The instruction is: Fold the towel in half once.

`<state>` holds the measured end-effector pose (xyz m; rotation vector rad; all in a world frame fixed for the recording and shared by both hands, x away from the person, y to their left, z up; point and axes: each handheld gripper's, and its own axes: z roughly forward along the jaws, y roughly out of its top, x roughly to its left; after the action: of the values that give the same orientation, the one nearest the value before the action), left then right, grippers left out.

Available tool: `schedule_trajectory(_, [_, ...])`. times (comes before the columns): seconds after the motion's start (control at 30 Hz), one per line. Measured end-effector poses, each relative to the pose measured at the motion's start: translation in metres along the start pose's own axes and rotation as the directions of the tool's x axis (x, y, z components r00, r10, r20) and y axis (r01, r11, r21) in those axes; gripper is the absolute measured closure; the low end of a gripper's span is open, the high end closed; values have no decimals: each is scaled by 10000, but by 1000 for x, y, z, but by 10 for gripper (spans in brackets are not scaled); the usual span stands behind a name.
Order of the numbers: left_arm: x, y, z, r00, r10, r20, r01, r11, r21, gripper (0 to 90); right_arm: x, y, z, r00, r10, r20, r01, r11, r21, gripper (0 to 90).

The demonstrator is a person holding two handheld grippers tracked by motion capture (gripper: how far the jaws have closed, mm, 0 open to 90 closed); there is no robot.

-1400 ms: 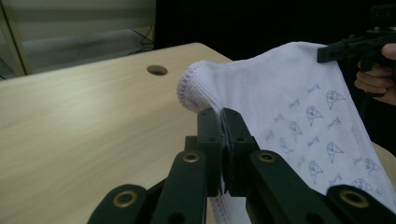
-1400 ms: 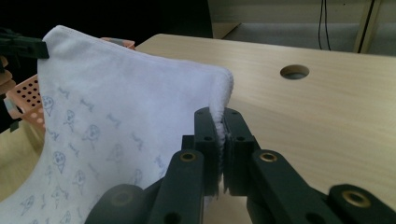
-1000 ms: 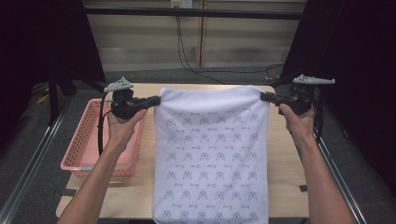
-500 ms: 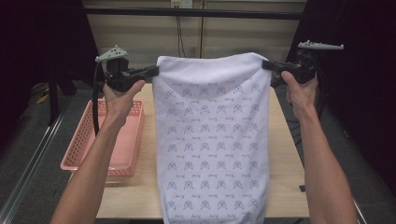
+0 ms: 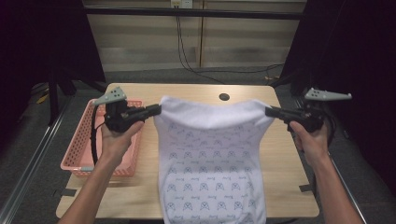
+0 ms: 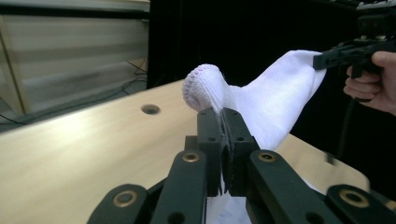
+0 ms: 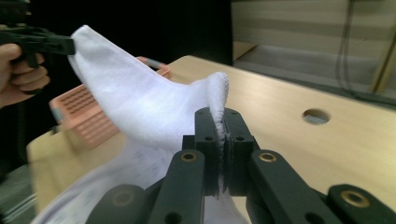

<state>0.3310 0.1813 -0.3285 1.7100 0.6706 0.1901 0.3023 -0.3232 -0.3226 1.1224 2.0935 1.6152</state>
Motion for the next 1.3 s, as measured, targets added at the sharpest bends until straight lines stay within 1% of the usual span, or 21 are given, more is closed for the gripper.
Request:
schedule_trajectory(0.1, [-21, -19, -3, 9998, 22, 206, -29, 9994, 331, 876, 11, -21, -13, 10000, 89, -12, -88, 9989, 470, 863])
schedule_trajectory(0.2, [-40, -41, -5, 9988, -150, 458, 119, 9977, 673, 876, 20, -45, -18, 9998, 192, -98, -181, 9951, 968, 863])
schedule_trajectory(0.3, [-48, -62, -5, 9970, -417, 657, 351, 9945, 991, 876, 29, -72, -19, 9983, 467, -343, -418, 9903, 1328, 863])
schedule_trajectory(0.33, [-52, -73, -4, 9968, -447, 657, 362, 9915, 1252, 876, 32, -80, -19, 9971, 626, -425, -561, 9885, 1404, 863])
schedule_trajectory(0.4, [-56, -93, -1, 9936, -579, 974, 410, 9849, 1681, 876, 38, -100, -18, 9954, 832, -478, -741, 9829, 1684, 863])
schedule_trajectory(0.43, [-57, -100, 0, 9937, -513, 992, 320, 9818, 1869, 875, 41, -112, -16, 9934, 999, -559, -871, 9764, 1974, 863])
schedule_trajectory(0.47, [-57, -111, 1, 9929, -663, 985, 446, 9771, 2079, 875, 43, -119, -15, 9937, 982, -536, -840, 9714, 2221, 863])
schedule_trajectory(0.57, [-52, -147, -1, 9900, -1155, 813, 865, 9510, 2970, 875, 49, -146, -10, 9930, 1103, -426, -927, 9498, 2988, 863])
schedule_trajectory(0.63, [-50, -161, -4, 9878, -1372, 741, 1034, 9322, 3470, 875, 49, -159, -10, 9886, 1457, -370, -1272, 9420, 3107, 863])
schedule_trajectory(0.67, [-50, -166, -5, 9901, -1280, 578, 977, 9235, 3711, 874, 49, -164, -10, 9871, 1579, -280, -1408, 9367, 3205, 863])
schedule_trajectory(0.7, [-48, -169, -6, 9917, -1204, 459, 938, 9187, 3837, 874, 49, -171, -8, 9854, 1686, -248, -1511, 9319, 3296, 863])
schedule_trajectory(0.77, [-44, -171, -5, 9899, -1395, 253, 1184, 9114, 3942, 874, 49, -183, -6, 9824, 1862, -171, -1673, 9164, 3637, 863])
schedule_trajectory(0.8, [-44, -173, -1, 9908, -1322, 281, 1087, 9030, 4157, 874, 49, -185, -5, 9827, 1846, -136, -1658, 9106, 3786, 863])
schedule_trajectory(0.87, [-46, -180, 10, 9939, -1095, 149, 889, 8725, 4804, 874, 48, -187, -3, 9812, 1927, -134, -1722, 9037, 3920, 863])
schedule_trajectory(0.93, [-45, -181, 16, 9946, -1039, 20, 891, 8628, 4976, 873, 47, -190, 3, 9801, 1979, -141, -1743, 8926, 4157, 863])
schedule_trajectory(0.97, [-44, -181, 18, 9948, -1018, -85, 924, 8610, 5001, 873, 47, -192, 7, 9803, 1970, -121, -1715, 8809, 4412, 863])
schedule_trajectory(1.0, [-42, -182, 21, 9941, -1068, -162, 1003, 8574, 5048, 873, 47, -193, 10, 9822, 1877, -122, -1617, 8757, 4550, 863])
schedule_trajectory(1.1, [-36, -181, 25, 9926, -1160, -359, 1183, 8566, 5023, 873, 44, -193, 14, 9813, 1921, 102, -1750, 8697, 4615, 864])
schedule_trajectory(1.17, [-34, -179, 29, 9941, -909, -593, 1084, 8578, 5025, 875, 39, -192, 15, 9811, 1854, 554, -1895, 8624, 4695, 865])
schedule_trajectory(1.23, [-31, -176, 37, 9943, -648, -850, 987, 8628, 4959, 875, 33, -193, 14, 9779, 1917, 837, -2085, 8604, 4651, 867])
schedule_trajectory(1.3, [-26, -173, 44, 9933, -635, -965, 1028, 8667, 4880, 875, 31, -191, 14, 9757, 1888, 1108, -2187, 8615, 4583, 868])
